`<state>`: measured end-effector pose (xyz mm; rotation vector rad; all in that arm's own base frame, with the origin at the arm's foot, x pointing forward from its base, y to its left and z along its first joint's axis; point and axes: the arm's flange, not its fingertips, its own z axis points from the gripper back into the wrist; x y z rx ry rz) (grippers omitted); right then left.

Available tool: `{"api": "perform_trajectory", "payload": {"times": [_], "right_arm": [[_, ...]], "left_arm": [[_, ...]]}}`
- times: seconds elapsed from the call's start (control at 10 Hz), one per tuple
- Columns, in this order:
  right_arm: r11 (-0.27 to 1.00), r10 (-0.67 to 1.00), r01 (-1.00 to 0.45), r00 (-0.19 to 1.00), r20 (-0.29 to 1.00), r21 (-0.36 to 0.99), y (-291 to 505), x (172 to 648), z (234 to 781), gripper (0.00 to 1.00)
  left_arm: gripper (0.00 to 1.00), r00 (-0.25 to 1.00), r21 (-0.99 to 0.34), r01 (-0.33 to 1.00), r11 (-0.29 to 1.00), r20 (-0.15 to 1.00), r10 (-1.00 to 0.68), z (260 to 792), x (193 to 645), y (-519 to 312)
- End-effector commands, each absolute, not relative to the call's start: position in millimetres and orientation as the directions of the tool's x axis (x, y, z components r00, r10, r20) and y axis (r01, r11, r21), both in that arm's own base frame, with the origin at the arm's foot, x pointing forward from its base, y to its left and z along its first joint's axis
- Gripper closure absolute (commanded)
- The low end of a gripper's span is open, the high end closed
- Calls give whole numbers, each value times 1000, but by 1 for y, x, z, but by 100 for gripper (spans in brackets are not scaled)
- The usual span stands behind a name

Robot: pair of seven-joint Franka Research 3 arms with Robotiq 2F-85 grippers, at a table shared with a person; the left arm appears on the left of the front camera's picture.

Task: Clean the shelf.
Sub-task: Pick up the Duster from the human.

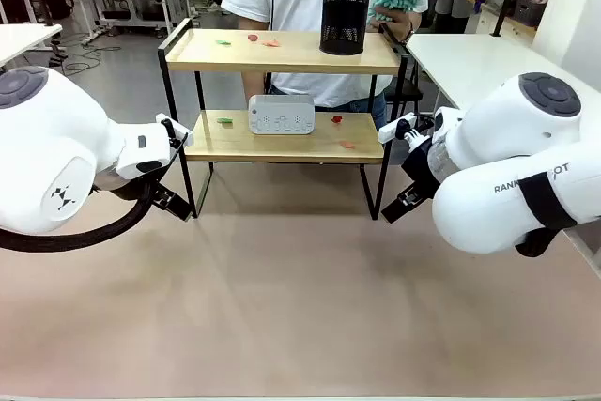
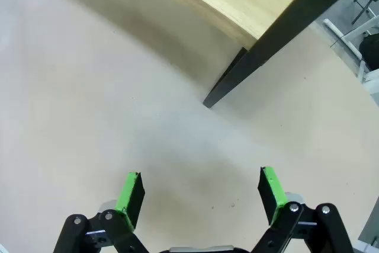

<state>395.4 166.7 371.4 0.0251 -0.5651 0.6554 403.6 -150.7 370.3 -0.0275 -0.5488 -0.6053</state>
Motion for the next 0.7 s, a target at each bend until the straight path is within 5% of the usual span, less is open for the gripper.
{"api": "perform_trajectory", "payload": {"times": [0.0,0.6], "right_arm": [[798,570,-583,648,505,-152,167,395,371,0],[798,570,-583,648,505,-152,167,395,371,0]], "left_arm": [[0,684,133,547,826,498,-533,370,404,-151],[0,684,133,547,826,498,-533,370,404,-151]]}}
